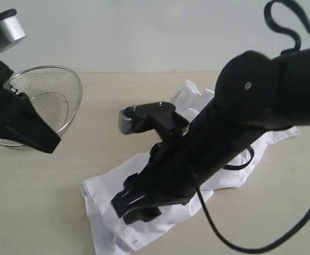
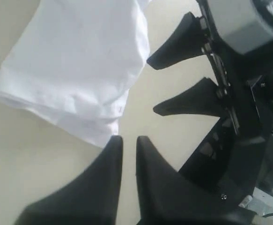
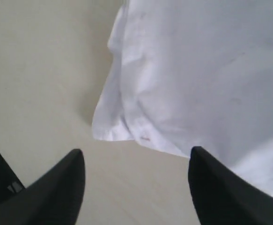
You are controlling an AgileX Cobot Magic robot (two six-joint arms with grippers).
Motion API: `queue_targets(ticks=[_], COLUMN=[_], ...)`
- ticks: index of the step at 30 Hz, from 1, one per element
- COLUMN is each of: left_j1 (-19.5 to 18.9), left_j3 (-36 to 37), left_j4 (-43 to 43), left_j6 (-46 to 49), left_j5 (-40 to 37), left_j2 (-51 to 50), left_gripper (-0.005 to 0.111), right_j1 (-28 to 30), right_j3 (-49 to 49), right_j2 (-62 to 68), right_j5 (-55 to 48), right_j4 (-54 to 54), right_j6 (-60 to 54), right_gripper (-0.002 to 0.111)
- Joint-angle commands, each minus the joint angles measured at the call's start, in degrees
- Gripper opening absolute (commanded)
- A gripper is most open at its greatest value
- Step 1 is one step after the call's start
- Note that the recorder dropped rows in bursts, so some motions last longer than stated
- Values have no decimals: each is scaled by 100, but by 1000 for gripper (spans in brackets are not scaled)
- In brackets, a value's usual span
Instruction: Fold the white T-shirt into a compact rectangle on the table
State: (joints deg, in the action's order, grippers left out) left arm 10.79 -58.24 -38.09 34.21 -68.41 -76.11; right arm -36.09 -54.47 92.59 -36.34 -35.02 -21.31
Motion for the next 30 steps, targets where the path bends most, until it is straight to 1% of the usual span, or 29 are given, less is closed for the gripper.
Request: queue_targets(ticks=[1,4,10,16,23,25,30], left_j1=[44,44,44,44,44,44,44], left_j3=[226,422,754,855,891,891,891], left_j4=[298,282,151,-183,-184,-184,-184], left_j6=[-361,-376,-490,-449,-428,-428,-428], left_j5=[-89,-155,-92,-38,-38,-38,-38], left_j2=[412,673,1080,1152,1152,1152,1152], left_gripper=[10,10,10,10,10,10,10], right_j1=[-413,-516,-524,-540,-722,-746,-746], right_j3=[111,111,111,111,111,111,111], right_j2=[200,450,870,1106,1536,1603,1579], right_j5=[813,1026,1404,1605,1695,1695,1705], right_j4=[3,-22,-39,-55,92,106,106], right_j6=[1,50,50,10,10,0,23], right_gripper=[58,58,58,58,57,49,15])
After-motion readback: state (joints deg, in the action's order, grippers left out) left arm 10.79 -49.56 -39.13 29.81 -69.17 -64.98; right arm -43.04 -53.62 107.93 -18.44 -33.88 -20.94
